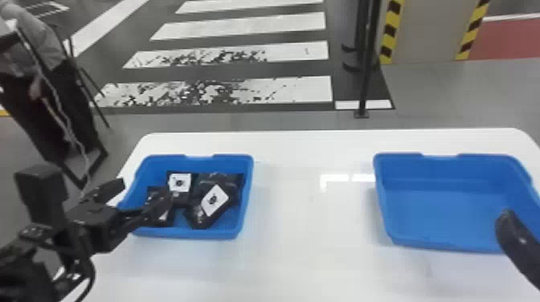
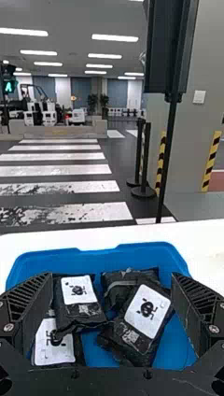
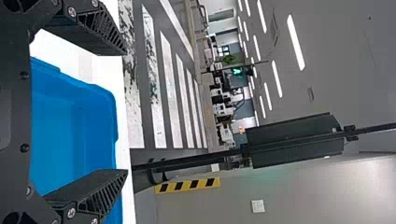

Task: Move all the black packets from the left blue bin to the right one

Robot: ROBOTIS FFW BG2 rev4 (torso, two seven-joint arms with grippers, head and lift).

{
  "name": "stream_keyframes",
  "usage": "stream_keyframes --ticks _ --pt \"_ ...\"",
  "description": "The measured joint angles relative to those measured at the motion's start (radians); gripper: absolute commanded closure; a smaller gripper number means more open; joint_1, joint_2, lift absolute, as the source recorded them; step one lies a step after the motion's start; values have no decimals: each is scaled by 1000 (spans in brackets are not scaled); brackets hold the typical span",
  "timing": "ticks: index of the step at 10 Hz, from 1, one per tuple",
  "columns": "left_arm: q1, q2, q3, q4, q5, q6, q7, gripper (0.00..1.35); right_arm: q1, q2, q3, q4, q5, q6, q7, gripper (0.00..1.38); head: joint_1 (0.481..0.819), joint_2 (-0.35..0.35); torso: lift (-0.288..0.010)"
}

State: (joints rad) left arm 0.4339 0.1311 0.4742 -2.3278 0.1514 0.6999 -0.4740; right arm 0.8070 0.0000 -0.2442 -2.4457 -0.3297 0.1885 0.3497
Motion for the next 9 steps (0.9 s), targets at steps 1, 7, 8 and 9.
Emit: stream_keyframes --ticks 1,7,8,9 --pt "-53 18 -25 36 -29 57 -1 121 -3 0 1 3 -2 1 2 131 695 175 -139" --pt "-376 93 -177 340 -226 357 -111 139 -20 0 9 26 -10 5 14 134 695 163 -139" --pt "-415 98 -205 388 -243 370 -129 139 -22 0 11 31 -11 5 15 136 695 154 -139" --pt "-445 106 -241 420 -246 377 -144 139 -25 0 12 35 -14 5 16 136 695 144 -139"
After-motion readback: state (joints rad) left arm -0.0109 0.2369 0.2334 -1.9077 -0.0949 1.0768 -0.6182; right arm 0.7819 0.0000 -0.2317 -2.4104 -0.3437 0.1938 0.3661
